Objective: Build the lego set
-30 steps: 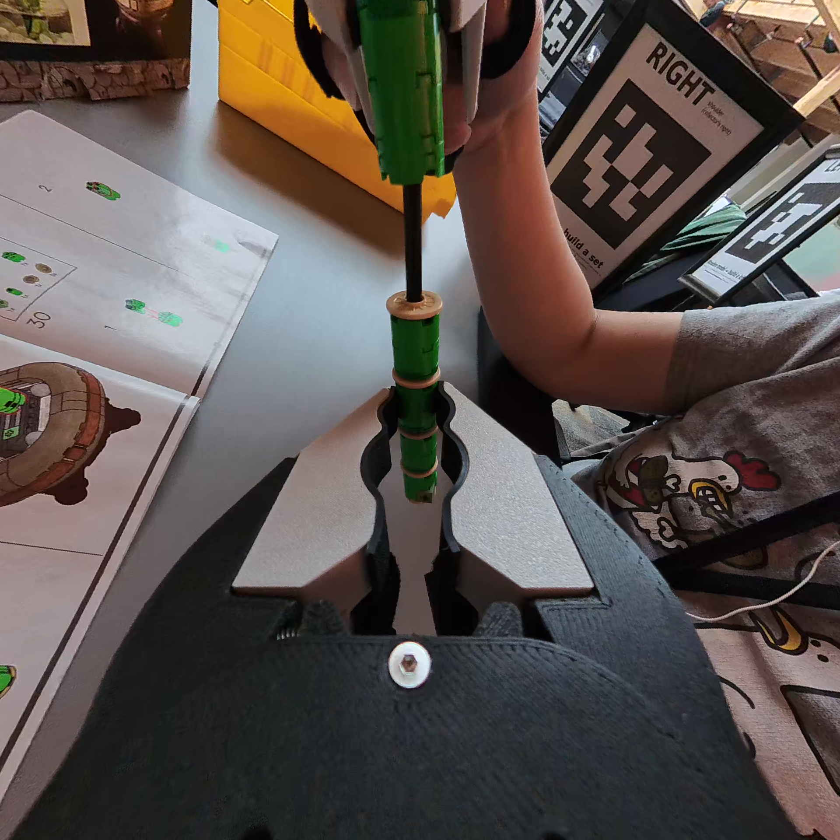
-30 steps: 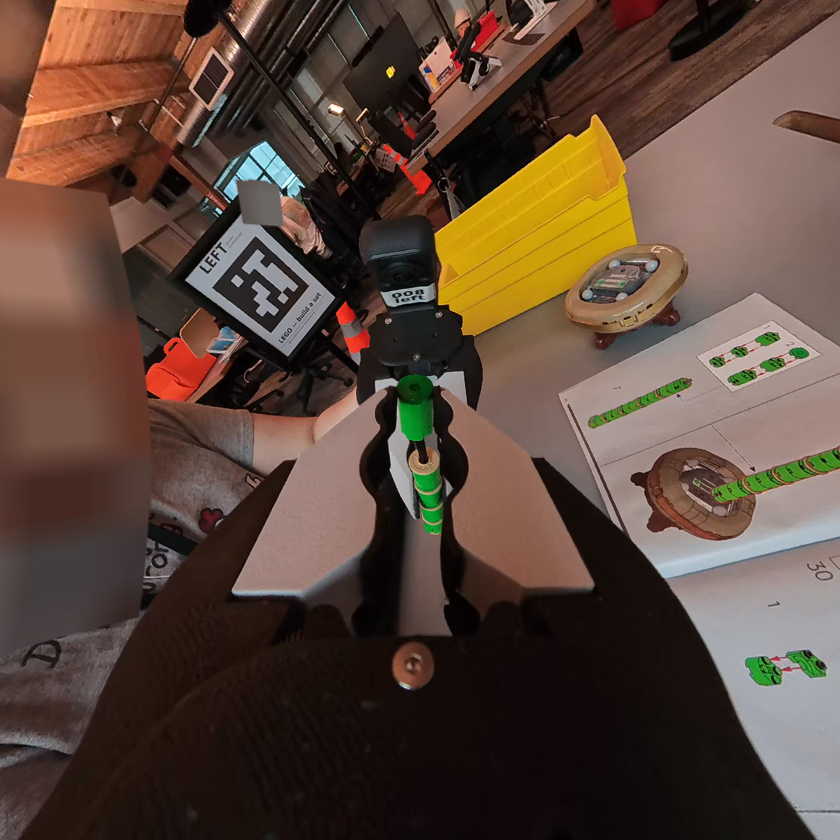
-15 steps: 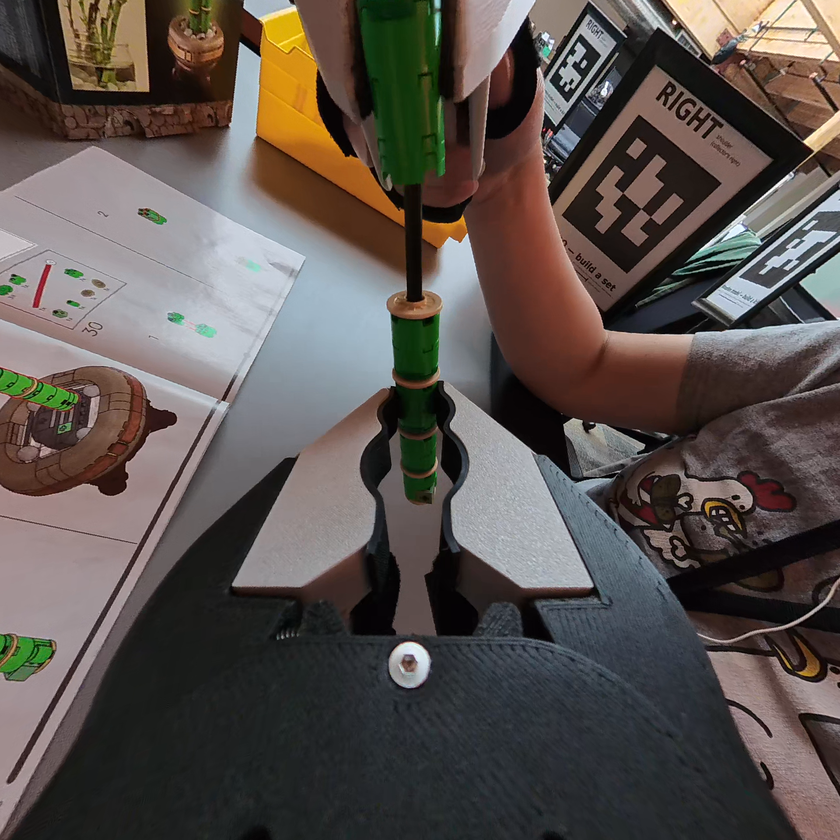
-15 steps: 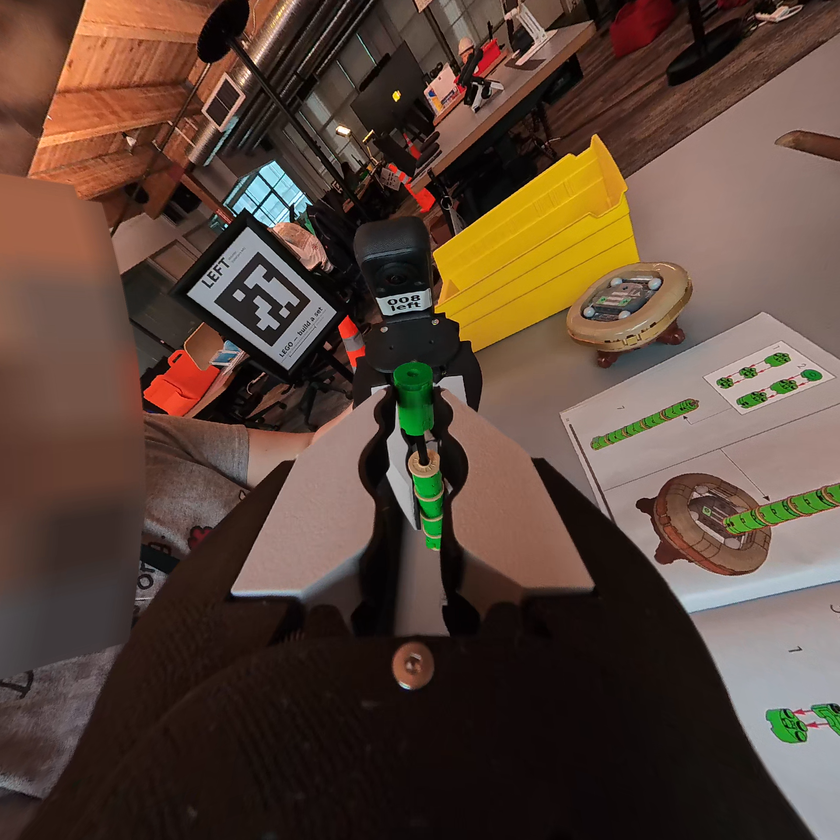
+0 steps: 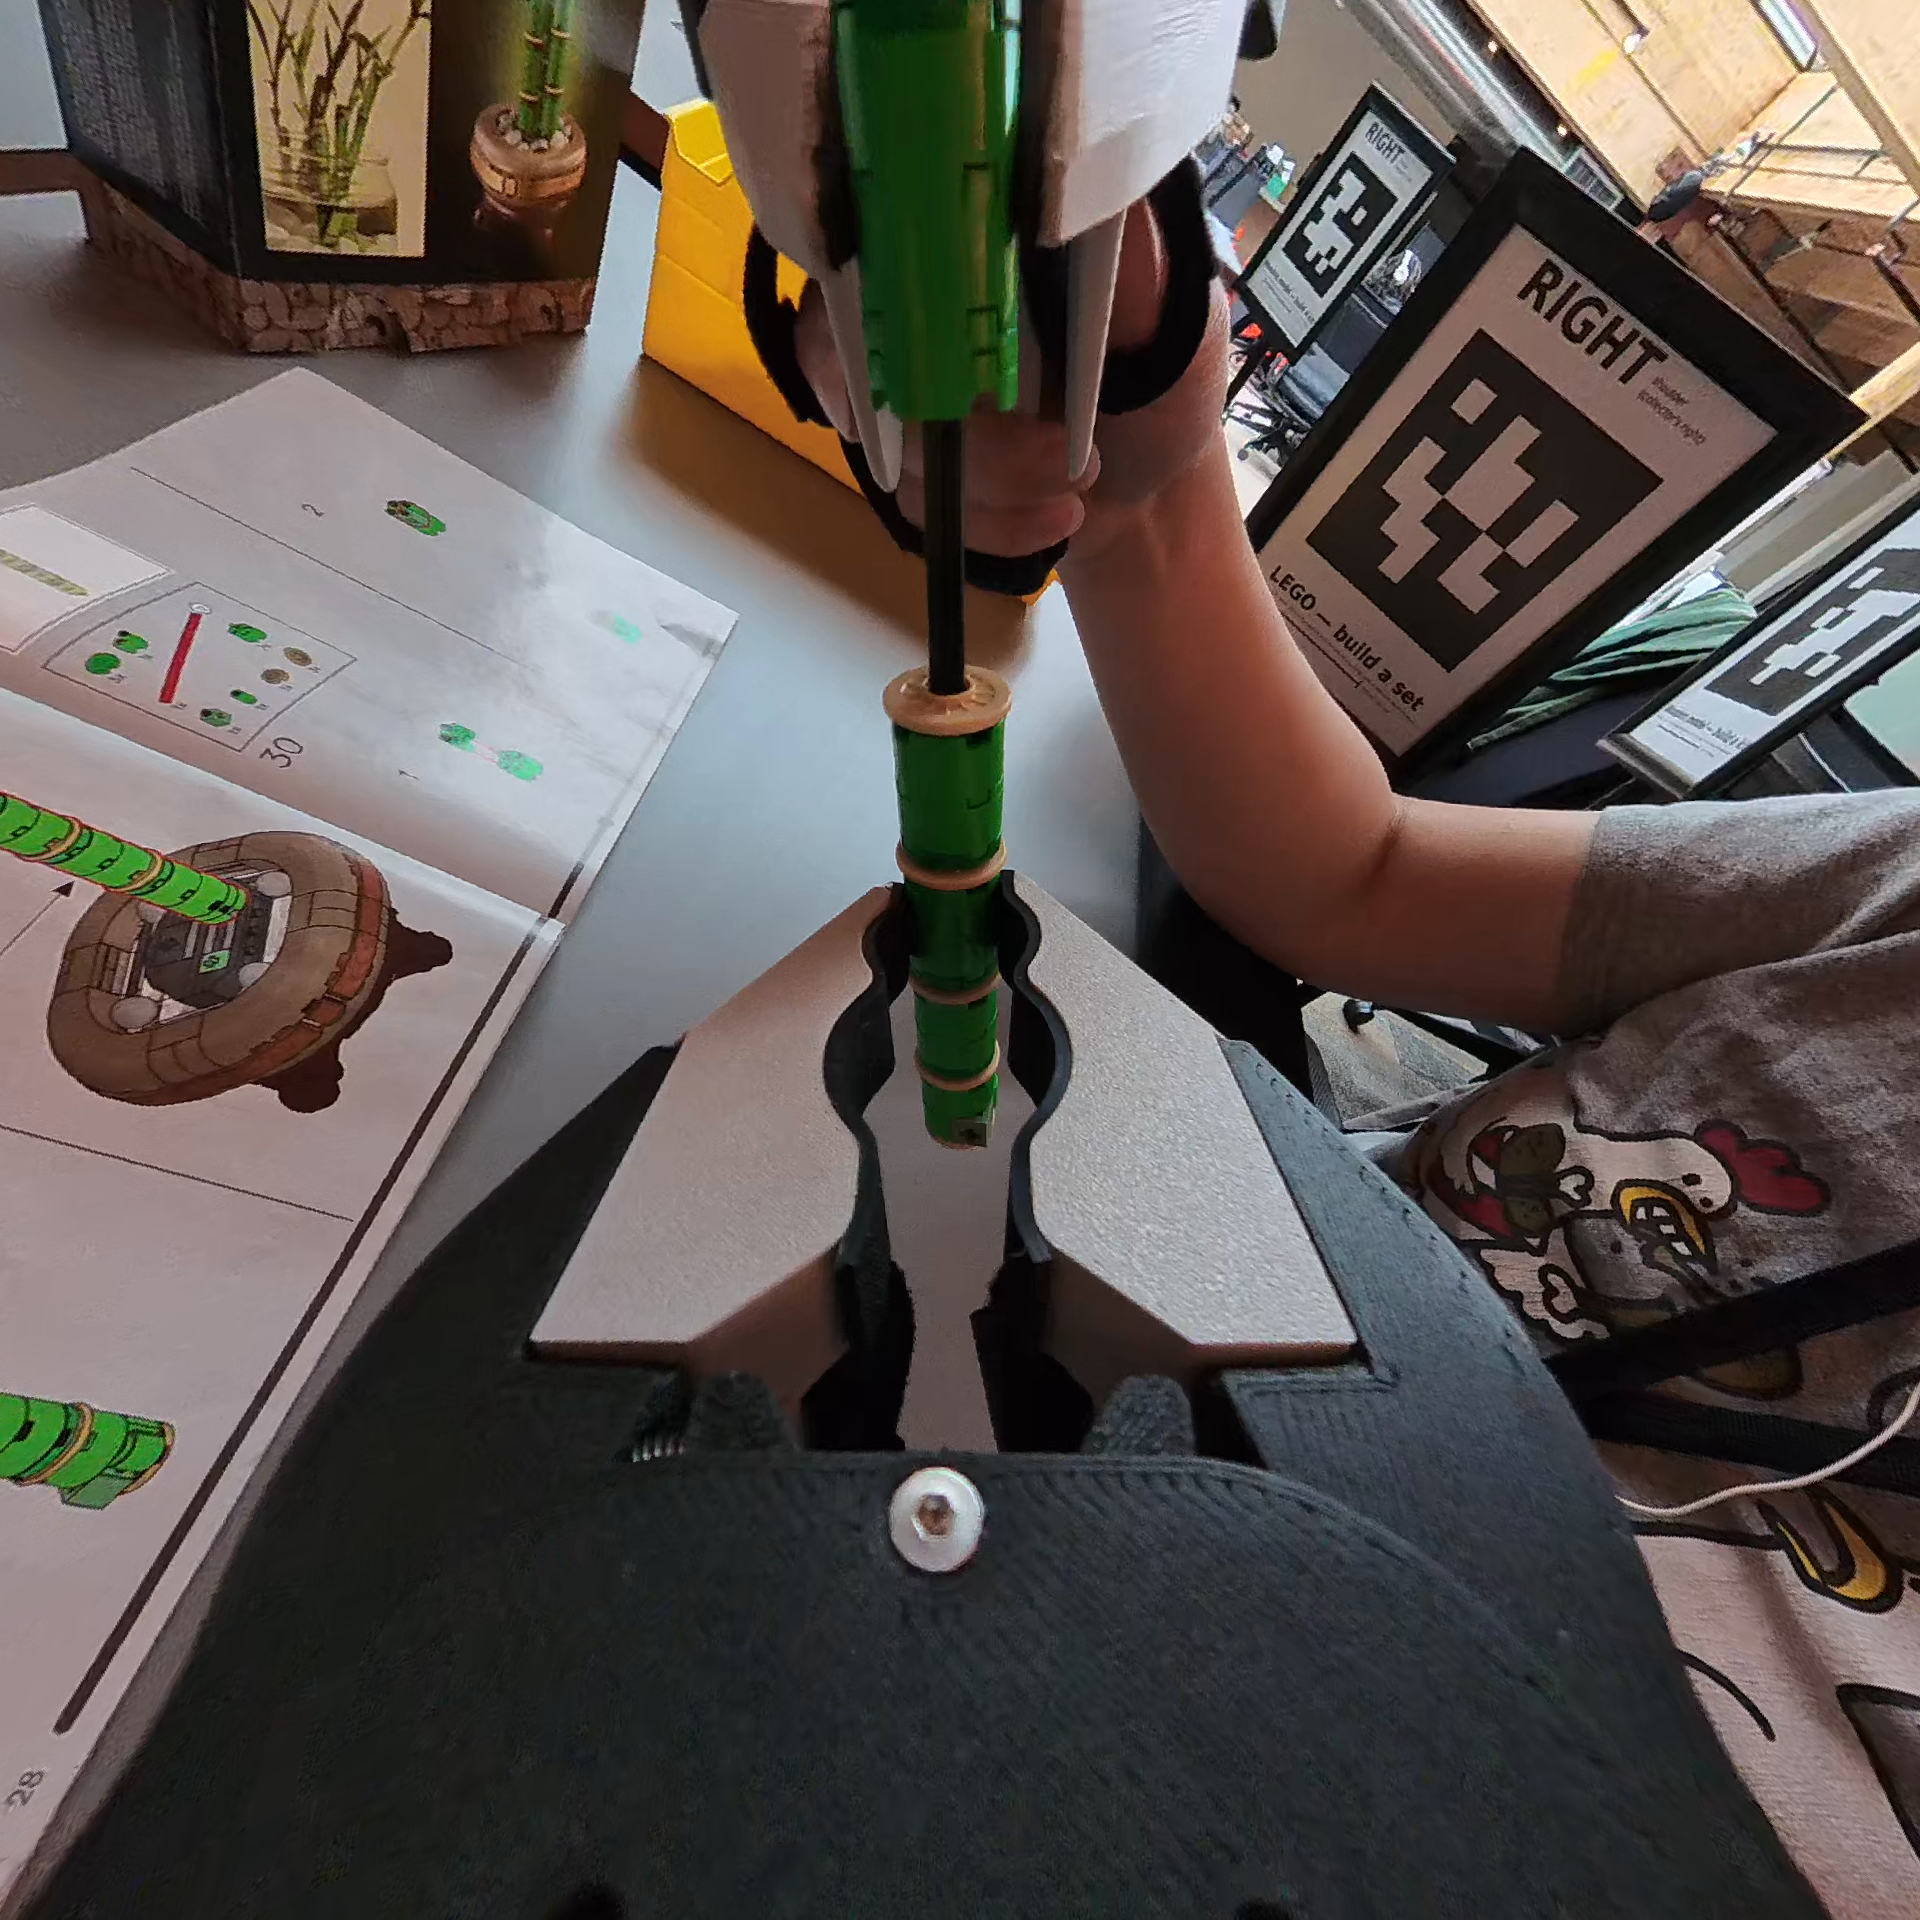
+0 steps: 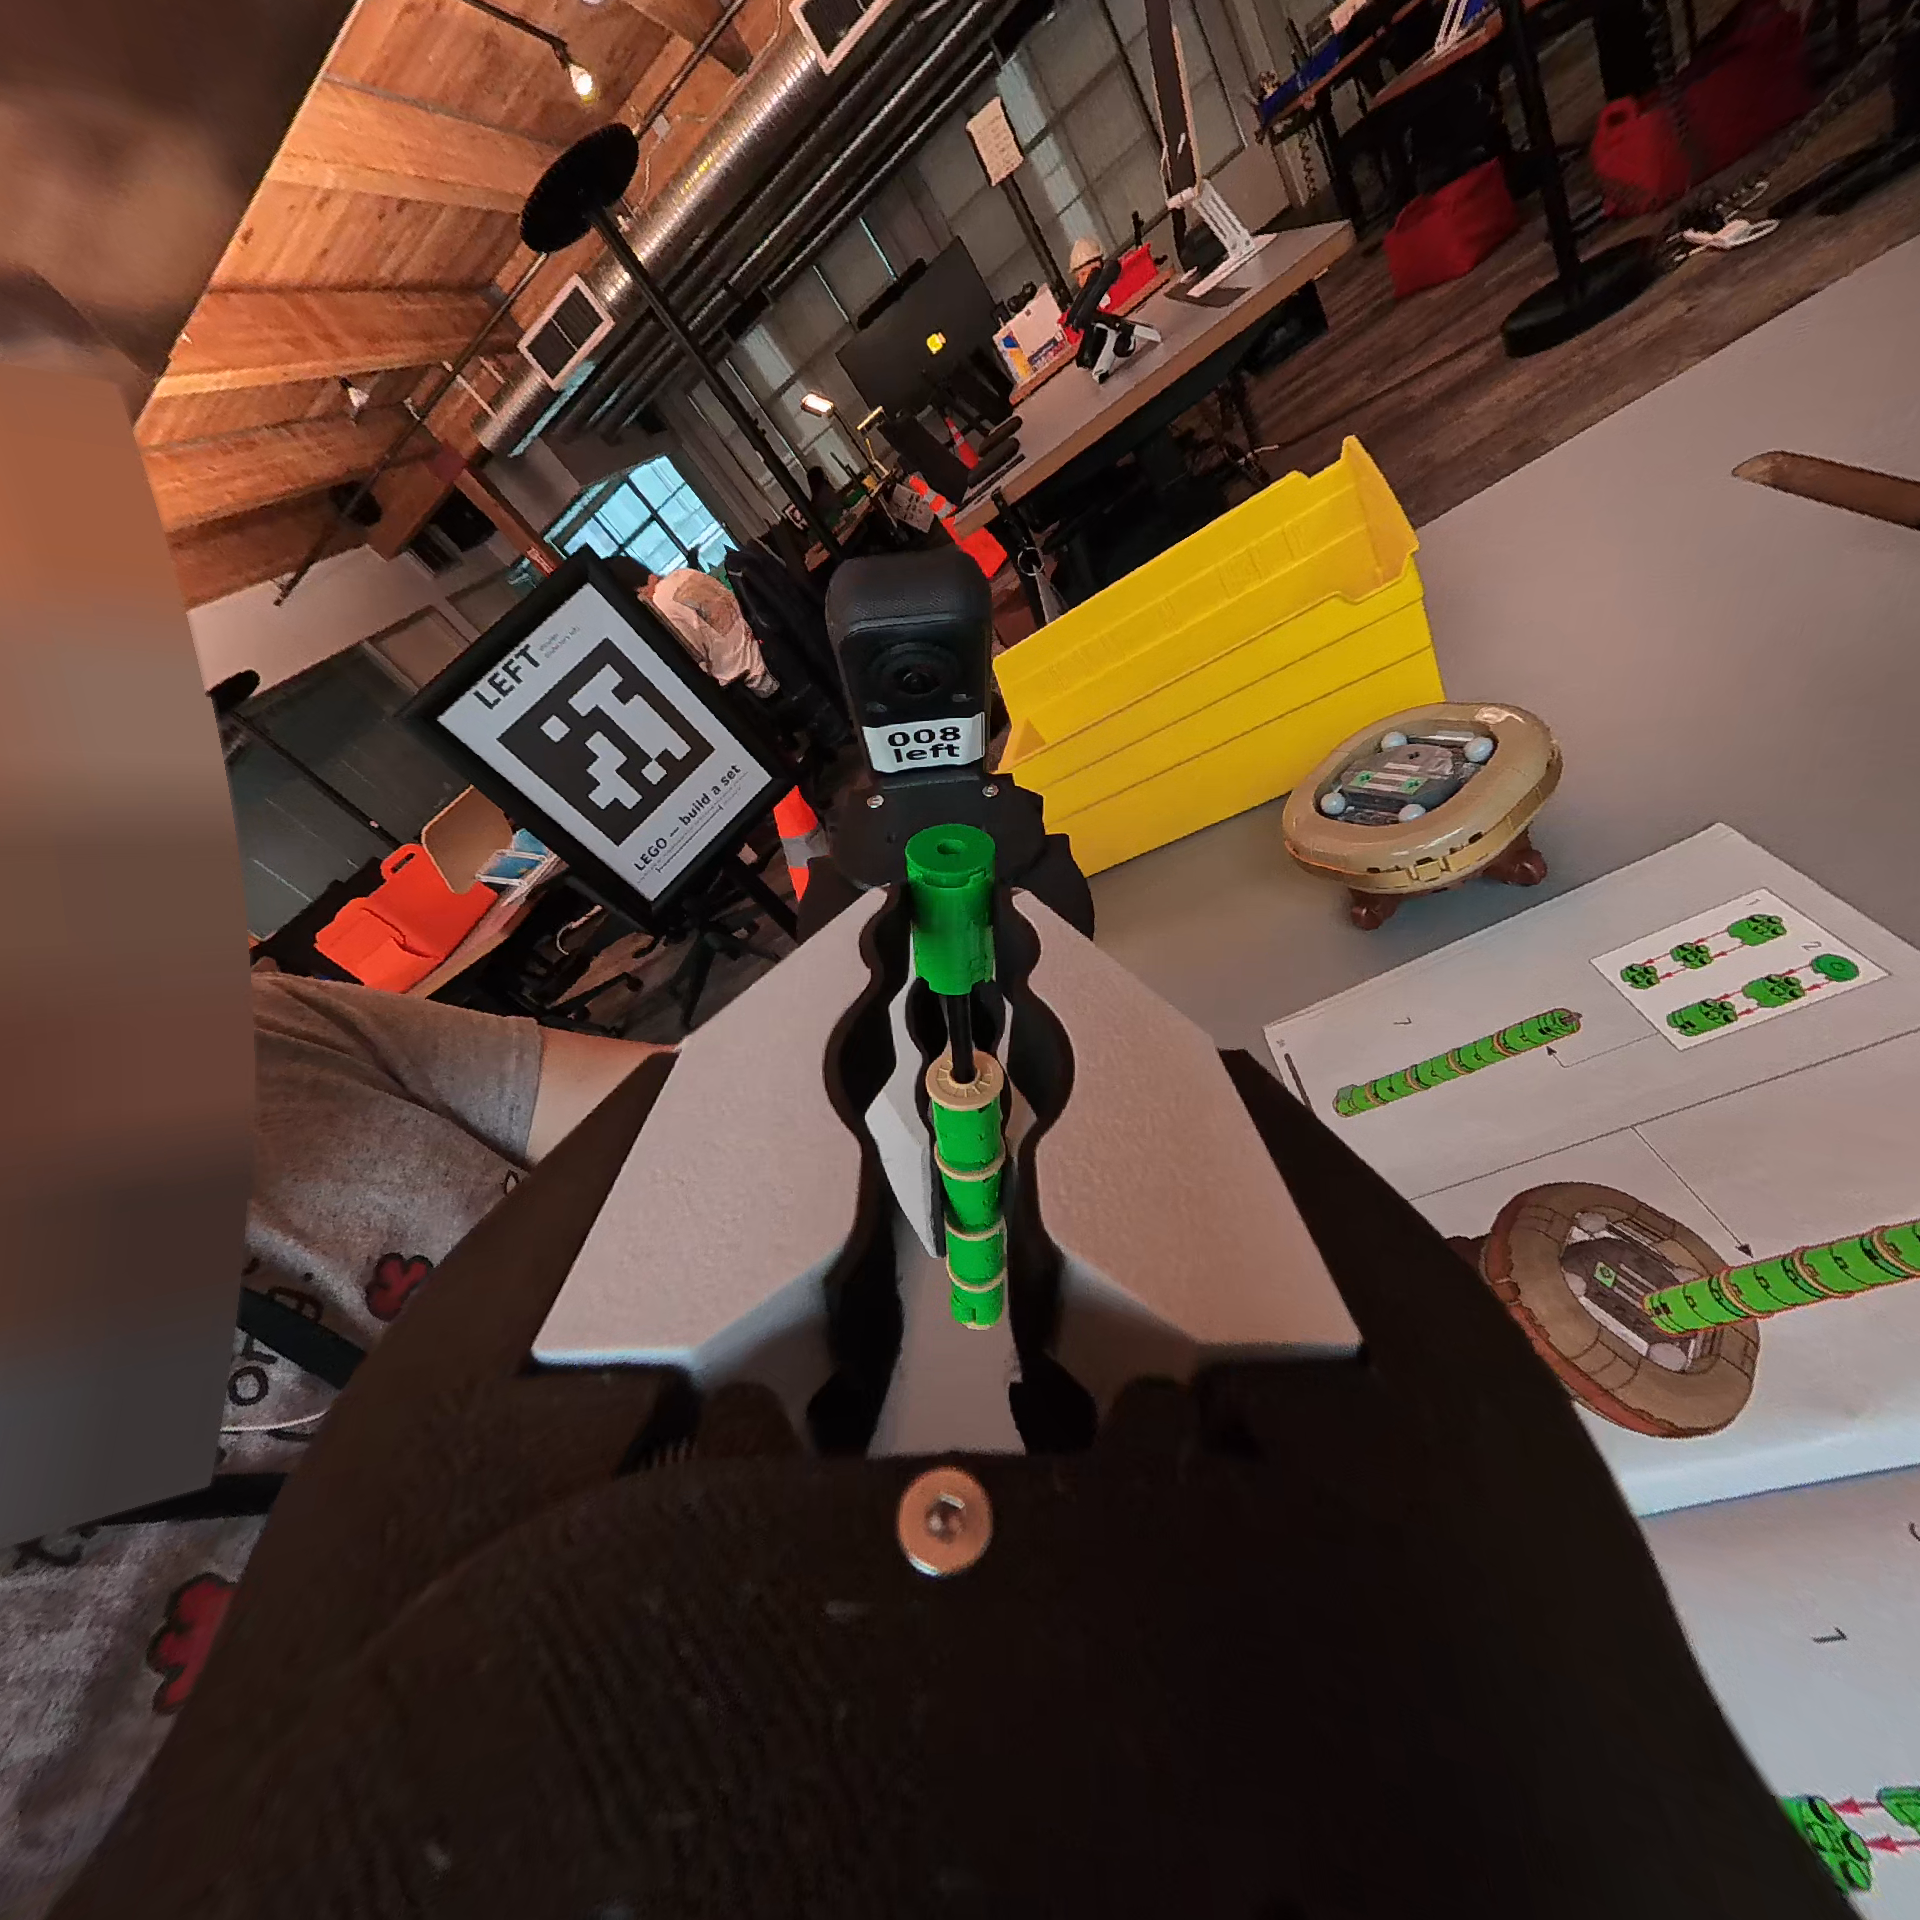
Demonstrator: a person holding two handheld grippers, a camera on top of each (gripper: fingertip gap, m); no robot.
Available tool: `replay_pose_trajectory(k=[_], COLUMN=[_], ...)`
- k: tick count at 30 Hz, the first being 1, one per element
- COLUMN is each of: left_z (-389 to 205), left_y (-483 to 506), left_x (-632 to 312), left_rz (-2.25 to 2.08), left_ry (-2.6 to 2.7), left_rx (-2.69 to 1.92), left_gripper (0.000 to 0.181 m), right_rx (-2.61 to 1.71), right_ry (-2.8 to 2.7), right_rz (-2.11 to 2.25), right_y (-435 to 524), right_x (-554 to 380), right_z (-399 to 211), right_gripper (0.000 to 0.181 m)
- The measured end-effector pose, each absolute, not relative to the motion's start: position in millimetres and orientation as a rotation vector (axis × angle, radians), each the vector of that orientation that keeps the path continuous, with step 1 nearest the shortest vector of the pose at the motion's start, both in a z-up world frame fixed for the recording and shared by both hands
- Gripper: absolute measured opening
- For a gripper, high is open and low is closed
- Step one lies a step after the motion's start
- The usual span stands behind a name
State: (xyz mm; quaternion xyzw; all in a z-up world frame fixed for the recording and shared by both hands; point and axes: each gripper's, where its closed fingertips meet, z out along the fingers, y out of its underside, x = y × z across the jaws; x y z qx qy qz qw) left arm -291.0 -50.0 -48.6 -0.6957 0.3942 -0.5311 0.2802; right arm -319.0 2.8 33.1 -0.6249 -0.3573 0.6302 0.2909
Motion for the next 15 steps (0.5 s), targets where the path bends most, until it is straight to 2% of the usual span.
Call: replay_pose_trajectory(k=[15], left_z=[-58.7], left_y=[-51.9], left_x=[-288.4], left_rz=[-1.382], left_ry=[1.102], left_rx=[-1.905], left_gripper=[0.015], right_rx=[-1.664], right_ry=[-1.049], right_rz=[1.625], right_y=[-2.6], right_x=[-313.0], right_z=[24.9], right_gripper=[0.014])
